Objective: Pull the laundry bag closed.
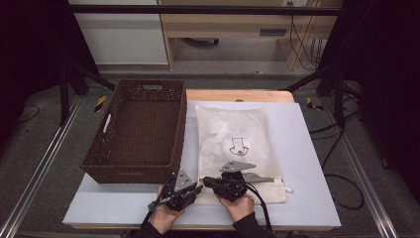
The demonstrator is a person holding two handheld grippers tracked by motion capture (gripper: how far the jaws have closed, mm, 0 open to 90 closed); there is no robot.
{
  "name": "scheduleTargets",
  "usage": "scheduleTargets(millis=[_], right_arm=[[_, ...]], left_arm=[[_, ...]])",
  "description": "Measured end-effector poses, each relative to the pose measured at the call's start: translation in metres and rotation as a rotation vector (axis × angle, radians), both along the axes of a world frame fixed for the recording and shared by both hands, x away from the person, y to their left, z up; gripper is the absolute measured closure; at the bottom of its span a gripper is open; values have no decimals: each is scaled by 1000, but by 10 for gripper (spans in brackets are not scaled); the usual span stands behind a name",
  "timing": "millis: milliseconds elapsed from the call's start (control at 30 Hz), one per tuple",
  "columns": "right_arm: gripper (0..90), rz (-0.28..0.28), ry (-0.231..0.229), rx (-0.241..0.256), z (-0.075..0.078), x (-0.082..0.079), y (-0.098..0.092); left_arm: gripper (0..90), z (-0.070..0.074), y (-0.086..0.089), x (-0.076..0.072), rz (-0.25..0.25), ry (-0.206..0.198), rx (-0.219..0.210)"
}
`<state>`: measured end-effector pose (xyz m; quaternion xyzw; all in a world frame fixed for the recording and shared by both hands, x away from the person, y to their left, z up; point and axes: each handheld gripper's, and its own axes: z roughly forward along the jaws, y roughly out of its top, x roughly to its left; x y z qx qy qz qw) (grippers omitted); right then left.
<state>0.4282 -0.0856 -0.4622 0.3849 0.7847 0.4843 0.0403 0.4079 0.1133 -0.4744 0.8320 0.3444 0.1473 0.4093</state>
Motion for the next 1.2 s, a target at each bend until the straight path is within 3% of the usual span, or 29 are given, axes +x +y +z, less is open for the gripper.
scheduleTargets(millis=[100, 267, 500, 733, 933, 1067, 1200], right_arm=[[869, 4, -6, -4, 0, 0, -1], [870, 3, -10, -3, 0, -1, 0], [869, 4, -22, -15, 0, -2, 0], [869, 1, -31, -10, -3, -2, 1], [871, -8, -22, 9, -4, -3, 1], [871, -2, -23, 9, -4, -3, 0], [871, 4, -27, 11, -2, -3, 0]], left_arm=[[680, 4, 2, 1, -2, 2, -24], [680, 6, 4, 8, 10, 18, -39], [777, 4, 3, 9, 15, 33, -45], [831, 4, 2, 6, 26, 16, -13], [834, 4, 2, 5, 34, 21, -23], [793, 3, 4, 9, 3, 47, -46], [771, 2, 3, 9, -6, 36, -45]])
